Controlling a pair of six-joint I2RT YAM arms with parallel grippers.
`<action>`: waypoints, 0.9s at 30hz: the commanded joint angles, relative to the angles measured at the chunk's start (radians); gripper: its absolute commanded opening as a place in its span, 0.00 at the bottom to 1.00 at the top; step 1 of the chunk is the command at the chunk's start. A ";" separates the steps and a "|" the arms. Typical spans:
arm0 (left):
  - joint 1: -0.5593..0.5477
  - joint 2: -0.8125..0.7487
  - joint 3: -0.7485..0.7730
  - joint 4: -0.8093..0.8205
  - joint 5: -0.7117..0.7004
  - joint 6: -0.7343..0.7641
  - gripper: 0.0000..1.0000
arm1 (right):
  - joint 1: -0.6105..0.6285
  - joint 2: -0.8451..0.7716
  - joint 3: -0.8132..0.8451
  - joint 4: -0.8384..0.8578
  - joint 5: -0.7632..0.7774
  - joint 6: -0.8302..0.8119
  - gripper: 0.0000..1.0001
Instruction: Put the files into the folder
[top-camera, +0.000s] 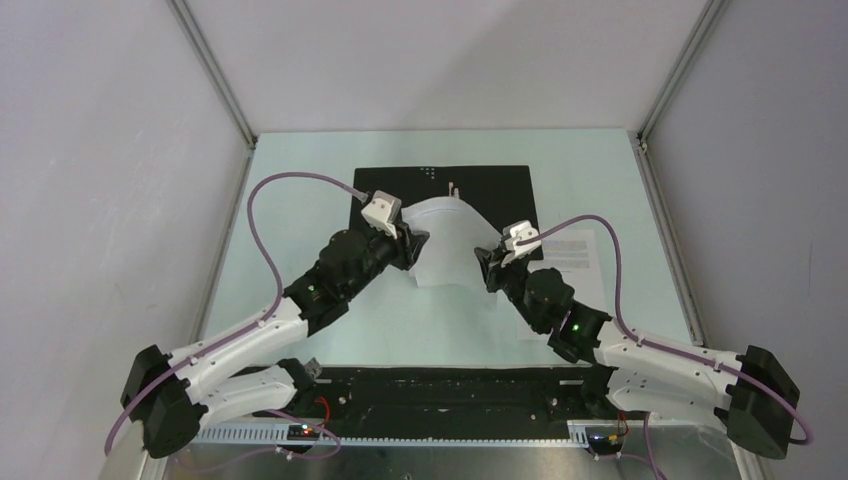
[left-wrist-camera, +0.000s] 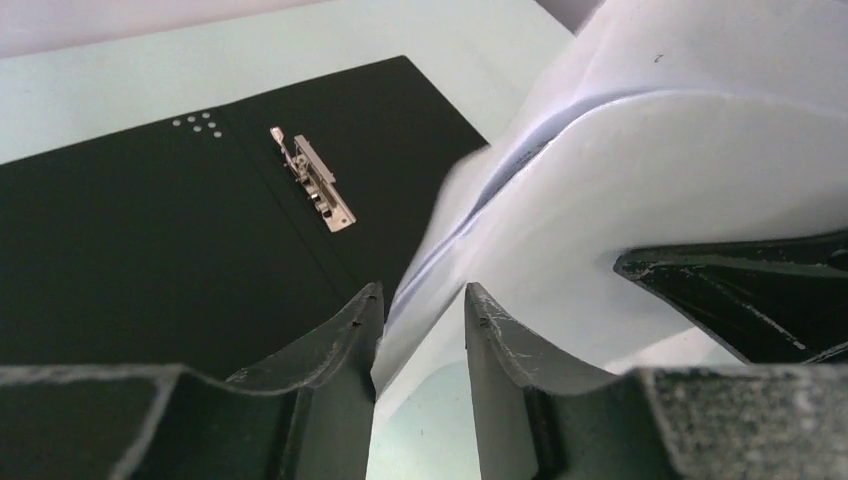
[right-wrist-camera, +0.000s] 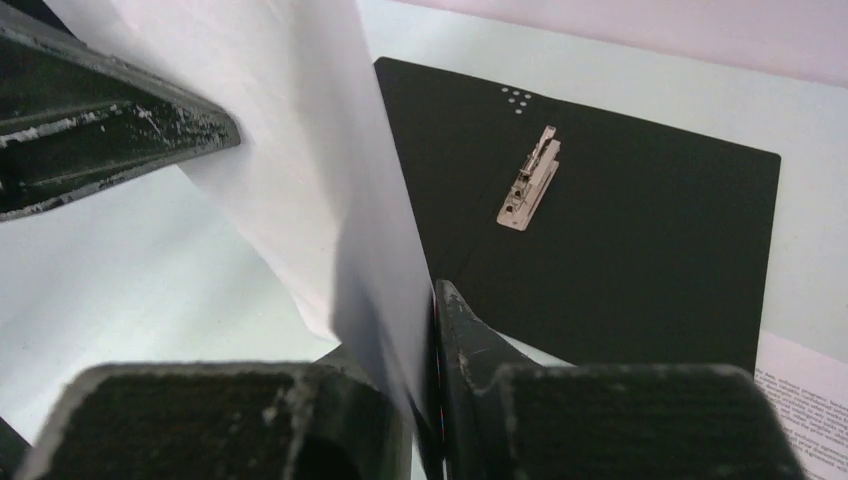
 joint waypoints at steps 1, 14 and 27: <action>-0.004 -0.005 -0.048 0.088 -0.012 -0.014 0.42 | 0.000 0.013 0.038 0.035 0.016 0.022 0.17; -0.012 -0.034 -0.110 0.111 0.068 -0.050 0.48 | 0.023 -0.051 -0.024 -0.031 0.028 0.087 0.36; -0.015 0.016 -0.030 0.086 0.121 -0.023 0.49 | 0.005 -0.129 -0.109 -0.046 0.044 0.138 0.47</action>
